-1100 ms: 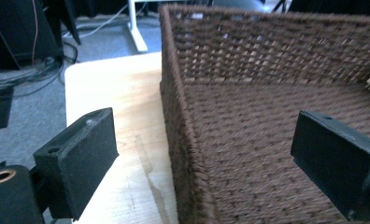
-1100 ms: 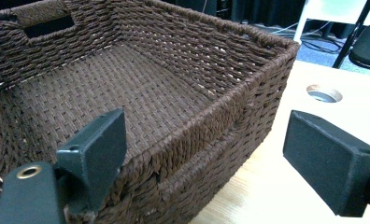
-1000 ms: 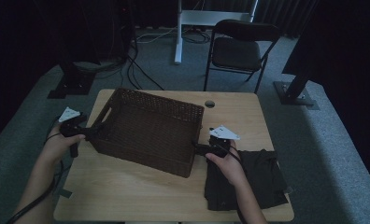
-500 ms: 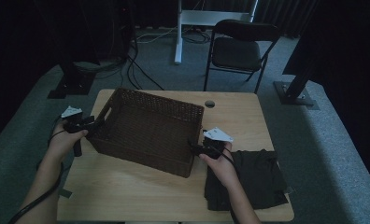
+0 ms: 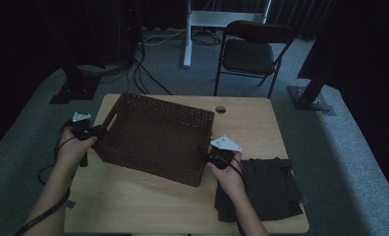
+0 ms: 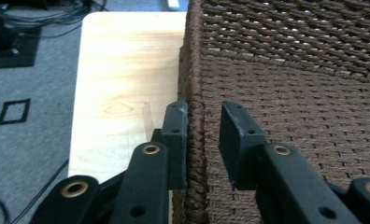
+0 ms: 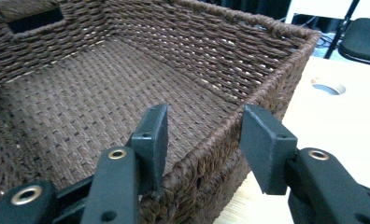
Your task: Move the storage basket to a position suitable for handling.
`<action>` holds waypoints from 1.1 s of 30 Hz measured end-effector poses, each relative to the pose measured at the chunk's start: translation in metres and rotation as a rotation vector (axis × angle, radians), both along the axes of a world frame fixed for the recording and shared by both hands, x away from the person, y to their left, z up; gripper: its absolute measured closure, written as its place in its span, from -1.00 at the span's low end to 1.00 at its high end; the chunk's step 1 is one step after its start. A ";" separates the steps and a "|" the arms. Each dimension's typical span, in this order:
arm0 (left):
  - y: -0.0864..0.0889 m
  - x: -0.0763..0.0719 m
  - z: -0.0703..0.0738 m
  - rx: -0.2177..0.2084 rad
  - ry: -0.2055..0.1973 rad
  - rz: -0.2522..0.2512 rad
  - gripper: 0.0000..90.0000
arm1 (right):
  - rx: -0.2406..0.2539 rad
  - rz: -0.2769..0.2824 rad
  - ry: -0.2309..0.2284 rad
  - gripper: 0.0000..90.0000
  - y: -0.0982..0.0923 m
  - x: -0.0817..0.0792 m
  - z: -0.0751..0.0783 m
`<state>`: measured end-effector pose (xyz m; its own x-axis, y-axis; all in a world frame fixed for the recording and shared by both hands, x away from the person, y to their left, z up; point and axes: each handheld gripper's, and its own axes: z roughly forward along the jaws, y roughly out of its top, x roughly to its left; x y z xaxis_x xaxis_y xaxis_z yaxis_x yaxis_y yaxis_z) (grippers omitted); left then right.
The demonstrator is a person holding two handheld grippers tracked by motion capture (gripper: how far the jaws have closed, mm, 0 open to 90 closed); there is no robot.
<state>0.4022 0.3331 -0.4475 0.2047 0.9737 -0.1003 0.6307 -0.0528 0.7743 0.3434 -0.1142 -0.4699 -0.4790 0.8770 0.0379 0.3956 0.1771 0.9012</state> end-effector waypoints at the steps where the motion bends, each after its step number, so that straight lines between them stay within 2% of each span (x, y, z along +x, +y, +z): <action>1: -0.001 -0.001 0.000 0.001 0.001 0.003 0.63 | 0.000 -0.006 0.001 0.17 0.000 0.000 0.000; 4: -0.001 -0.005 0.001 -0.019 0.017 0.015 0.64 | 0.023 -0.027 0.025 0.21 -0.001 0.002 0.000; 6: -0.002 -0.008 0.001 -0.023 0.022 0.022 0.64 | 0.017 -0.041 0.034 0.24 -0.001 0.003 0.001; 7: -0.001 -0.010 0.002 -0.013 0.030 0.024 0.72 | 0.012 -0.047 0.035 0.26 -0.001 0.003 0.002; 12: -0.004 -0.021 0.002 -0.025 0.041 0.050 0.72 | -0.005 -0.066 0.037 0.33 0.000 0.005 0.002; 13: -0.006 -0.023 0.003 -0.021 0.043 0.056 0.72 | -0.003 -0.070 0.038 0.35 -0.001 0.006 0.002; 14: -0.007 -0.026 0.003 0.003 0.038 0.054 0.72 | 0.000 -0.072 0.040 0.36 -0.001 0.006 0.002; 15: -0.007 -0.028 0.004 0.014 0.048 0.047 0.82 | -0.006 -0.076 0.038 0.39 -0.001 0.007 0.002; 21: -0.012 -0.047 0.003 0.012 0.038 0.060 0.80 | -0.015 -0.098 0.032 0.45 -0.003 0.008 0.001; 27: -0.020 -0.064 0.006 0.105 0.054 0.081 0.80 | -0.004 -0.087 0.039 0.48 -0.003 0.003 0.001; 33: -0.016 -0.076 0.005 0.087 0.054 0.093 0.80 | -0.017 -0.075 0.038 0.48 0.000 -0.004 0.002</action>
<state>0.3259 0.3176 -0.4426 0.1099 0.9937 -0.0231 0.6765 -0.0578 0.7341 0.3392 -0.1140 -0.4683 -0.4106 0.9110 0.0399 0.4423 0.1607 0.8824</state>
